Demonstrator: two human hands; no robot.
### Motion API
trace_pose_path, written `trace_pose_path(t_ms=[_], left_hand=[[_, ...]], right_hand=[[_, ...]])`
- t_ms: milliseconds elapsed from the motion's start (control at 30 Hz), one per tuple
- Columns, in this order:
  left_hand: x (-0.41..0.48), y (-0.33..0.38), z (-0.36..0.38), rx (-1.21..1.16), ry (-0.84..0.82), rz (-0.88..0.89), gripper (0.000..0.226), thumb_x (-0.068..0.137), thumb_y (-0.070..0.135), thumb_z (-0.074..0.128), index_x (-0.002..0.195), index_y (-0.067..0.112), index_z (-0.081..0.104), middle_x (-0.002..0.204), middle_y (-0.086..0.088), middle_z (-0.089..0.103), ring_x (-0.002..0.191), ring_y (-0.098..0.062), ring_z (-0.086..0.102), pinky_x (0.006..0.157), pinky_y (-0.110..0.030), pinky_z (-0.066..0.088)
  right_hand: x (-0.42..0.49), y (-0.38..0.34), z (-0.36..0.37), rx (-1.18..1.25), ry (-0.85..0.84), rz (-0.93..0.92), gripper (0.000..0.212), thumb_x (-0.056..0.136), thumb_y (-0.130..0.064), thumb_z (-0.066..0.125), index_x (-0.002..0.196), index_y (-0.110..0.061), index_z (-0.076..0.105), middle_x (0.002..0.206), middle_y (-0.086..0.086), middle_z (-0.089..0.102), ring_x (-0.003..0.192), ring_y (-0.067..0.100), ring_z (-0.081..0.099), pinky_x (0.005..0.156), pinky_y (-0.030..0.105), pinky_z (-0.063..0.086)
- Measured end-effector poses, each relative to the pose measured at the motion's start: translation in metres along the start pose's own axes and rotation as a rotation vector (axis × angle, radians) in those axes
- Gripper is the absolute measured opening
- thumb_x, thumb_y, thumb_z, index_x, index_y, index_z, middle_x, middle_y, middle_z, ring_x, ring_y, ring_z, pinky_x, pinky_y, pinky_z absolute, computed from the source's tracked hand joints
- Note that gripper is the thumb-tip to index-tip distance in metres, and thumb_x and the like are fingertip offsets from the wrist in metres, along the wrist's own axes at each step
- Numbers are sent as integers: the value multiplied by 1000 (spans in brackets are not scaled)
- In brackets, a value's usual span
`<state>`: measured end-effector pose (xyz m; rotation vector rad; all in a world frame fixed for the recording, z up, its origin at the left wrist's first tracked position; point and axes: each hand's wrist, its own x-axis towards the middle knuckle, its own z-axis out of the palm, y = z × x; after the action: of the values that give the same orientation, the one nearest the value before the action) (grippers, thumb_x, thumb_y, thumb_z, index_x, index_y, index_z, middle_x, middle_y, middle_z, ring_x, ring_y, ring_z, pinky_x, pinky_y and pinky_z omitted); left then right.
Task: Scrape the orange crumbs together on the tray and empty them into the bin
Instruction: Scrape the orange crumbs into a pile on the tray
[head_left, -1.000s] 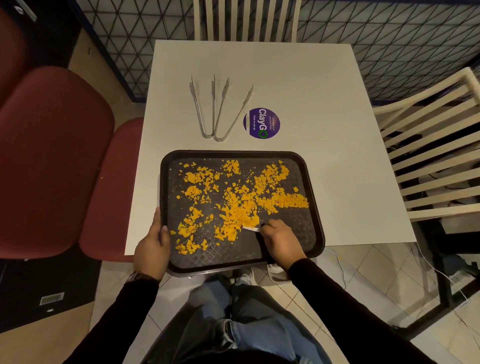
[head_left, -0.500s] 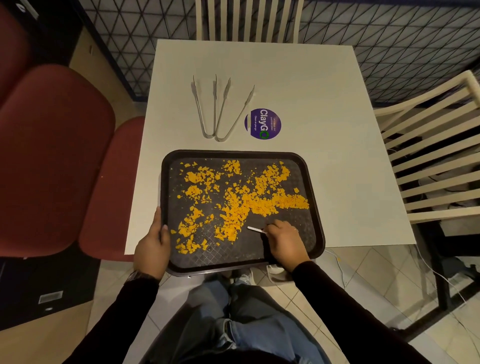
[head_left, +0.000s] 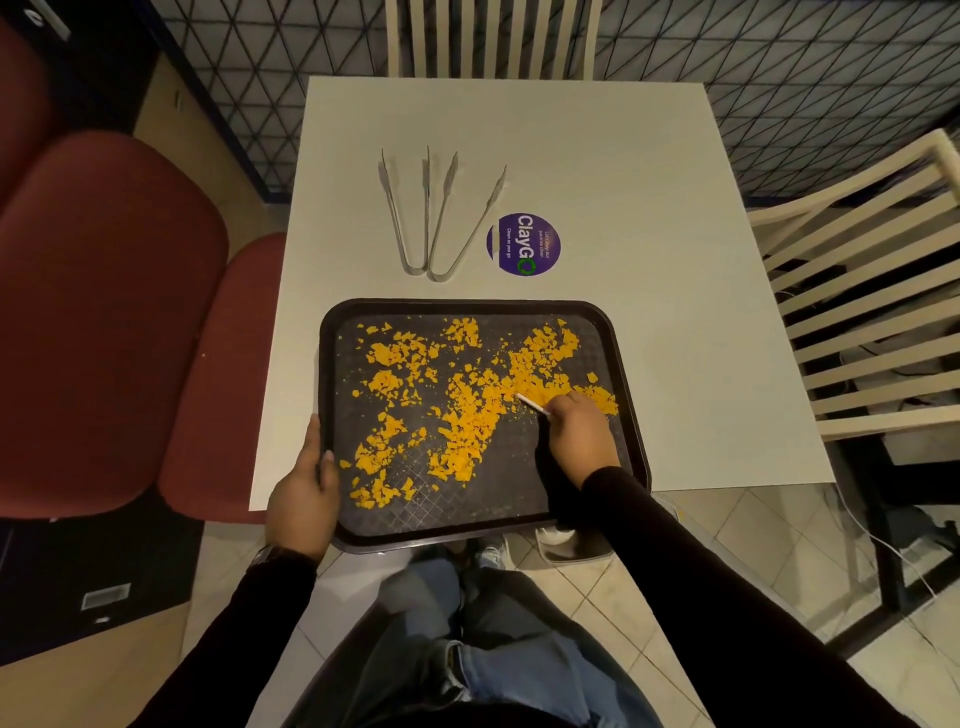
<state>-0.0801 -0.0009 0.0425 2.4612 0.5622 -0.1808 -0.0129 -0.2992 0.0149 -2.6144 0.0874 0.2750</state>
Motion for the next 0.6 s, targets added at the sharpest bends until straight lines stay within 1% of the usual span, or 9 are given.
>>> trace_pose_path(t_ms=[67, 133, 233, 300, 367, 500, 600], left_hand=[[0, 1, -1, -1, 5, -4, 51, 98, 23, 34, 147, 27, 18, 82, -25, 64, 72, -37, 59, 65, -37, 43], [0, 1, -1, 1, 11, -9, 51, 98, 24, 34, 147, 27, 19, 82, -25, 64, 74, -39, 59, 66, -38, 45], [0, 0, 1, -9, 4, -13, 51, 98, 25, 34, 146, 29, 17, 82, -25, 64, 75, -40, 60, 67, -39, 47], [-1, -1, 1, -14, 6, -14, 51, 98, 25, 34, 147, 29, 18, 85, -26, 65, 77, -41, 61, 69, -39, 46], [-2, -1, 1, -12, 6, -13, 52, 98, 24, 34, 147, 28, 18, 84, -27, 65, 77, -41, 60, 67, -38, 44], [-3, 0, 0, -10, 5, -18, 52, 98, 24, 35, 146, 28, 18, 82, -26, 64, 77, -41, 60, 69, -39, 45], [-3, -1, 0, -14, 2, -8, 52, 98, 24, 35, 147, 27, 18, 85, -27, 65, 78, -41, 61, 71, -40, 47]], right_hand=[[-9, 2, 1, 24, 10, 41, 14, 90, -7, 50, 87, -3, 63, 85, 14, 59, 79, 30, 52, 69, 38, 43], [-19, 4, 2, 39, 9, 60, 13, 88, -5, 50, 87, -5, 63, 86, 11, 58, 81, 28, 52, 71, 38, 44], [-31, 9, 7, -9, -24, 4, 13, 89, -7, 51, 90, -8, 65, 90, 9, 59, 85, 28, 51, 72, 38, 41], [-33, 12, 10, -37, -42, -35, 14, 90, -9, 52, 92, -8, 65, 92, 11, 60, 87, 30, 50, 72, 39, 40], [-29, 13, 11, -22, -40, -37, 14, 90, -8, 52, 92, -7, 66, 92, 13, 60, 89, 31, 50, 72, 40, 40], [-9, 11, 9, 27, -2, -25, 13, 90, -5, 54, 88, -3, 67, 85, 15, 58, 83, 31, 52, 68, 33, 38], [9, 11, 5, 18, 14, -21, 13, 89, -3, 55, 90, -2, 68, 87, 17, 60, 85, 32, 53, 71, 37, 42]])
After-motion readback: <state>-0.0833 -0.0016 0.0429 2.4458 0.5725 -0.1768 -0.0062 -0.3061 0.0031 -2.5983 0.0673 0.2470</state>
